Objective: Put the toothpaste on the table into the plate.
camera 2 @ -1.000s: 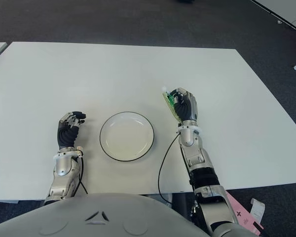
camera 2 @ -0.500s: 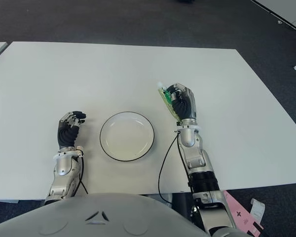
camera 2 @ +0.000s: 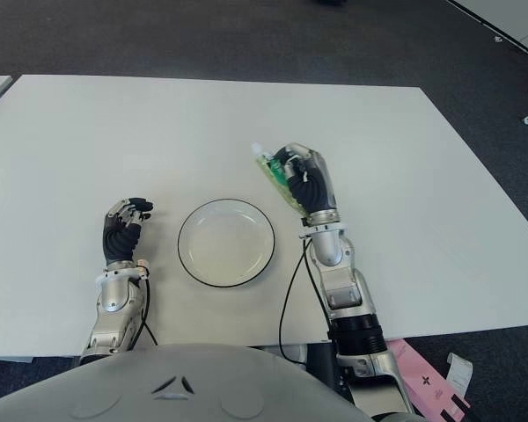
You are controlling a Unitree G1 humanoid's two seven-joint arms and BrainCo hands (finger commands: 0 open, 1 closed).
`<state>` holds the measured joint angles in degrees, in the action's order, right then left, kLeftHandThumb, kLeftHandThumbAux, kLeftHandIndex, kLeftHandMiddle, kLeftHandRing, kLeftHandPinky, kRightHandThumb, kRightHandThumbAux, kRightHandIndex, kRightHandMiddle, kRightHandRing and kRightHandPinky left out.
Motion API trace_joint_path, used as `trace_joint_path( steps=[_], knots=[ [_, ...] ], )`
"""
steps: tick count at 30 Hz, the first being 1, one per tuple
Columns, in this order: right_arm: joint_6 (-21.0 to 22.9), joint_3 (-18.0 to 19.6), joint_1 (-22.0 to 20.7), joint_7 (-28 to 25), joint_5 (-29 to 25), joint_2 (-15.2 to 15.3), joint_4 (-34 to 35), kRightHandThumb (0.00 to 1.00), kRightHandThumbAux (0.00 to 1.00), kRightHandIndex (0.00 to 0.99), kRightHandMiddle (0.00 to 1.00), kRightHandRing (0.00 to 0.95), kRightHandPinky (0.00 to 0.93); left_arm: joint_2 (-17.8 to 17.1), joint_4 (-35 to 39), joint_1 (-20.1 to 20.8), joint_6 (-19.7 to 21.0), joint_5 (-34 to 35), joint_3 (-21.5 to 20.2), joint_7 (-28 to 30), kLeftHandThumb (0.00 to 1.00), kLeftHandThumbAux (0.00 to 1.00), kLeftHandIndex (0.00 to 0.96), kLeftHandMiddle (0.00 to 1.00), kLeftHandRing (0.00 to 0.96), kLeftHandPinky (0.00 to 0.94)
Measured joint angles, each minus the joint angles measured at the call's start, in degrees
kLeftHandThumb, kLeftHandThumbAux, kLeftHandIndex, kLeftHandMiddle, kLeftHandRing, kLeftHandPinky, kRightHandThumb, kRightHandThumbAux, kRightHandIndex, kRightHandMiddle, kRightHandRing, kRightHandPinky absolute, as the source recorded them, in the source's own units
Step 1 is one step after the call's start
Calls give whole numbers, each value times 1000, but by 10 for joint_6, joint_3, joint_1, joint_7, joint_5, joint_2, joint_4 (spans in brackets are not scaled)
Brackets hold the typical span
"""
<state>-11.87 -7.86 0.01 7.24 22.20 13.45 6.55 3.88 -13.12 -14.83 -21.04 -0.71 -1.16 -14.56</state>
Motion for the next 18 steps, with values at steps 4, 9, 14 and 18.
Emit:
trace_joint_path(
  steps=[4,9,14,18],
  knots=[
    [-1,-26,0,-37,-9,-11,4,854,671,413,570,811,798,0,-3,3,0,2,0,2,709,723,421,456,409,365],
    [-16,-48,-2,-81,-21,-9,-5,853,671,413,581,822,824,0,-3,3,0,3,0,3,710,723,421,459,412,360],
    [-49,-62,-10,-95,-20,-7,-40,853,671,413,585,835,840,0,-3,3,0,3,0,3,710,723,421,457,410,363],
    [-70,-73,-12,-102,-15,-2,-63,853,672,414,589,846,858,0,-3,2,0,3,0,3,711,723,422,456,408,366]
  ],
)
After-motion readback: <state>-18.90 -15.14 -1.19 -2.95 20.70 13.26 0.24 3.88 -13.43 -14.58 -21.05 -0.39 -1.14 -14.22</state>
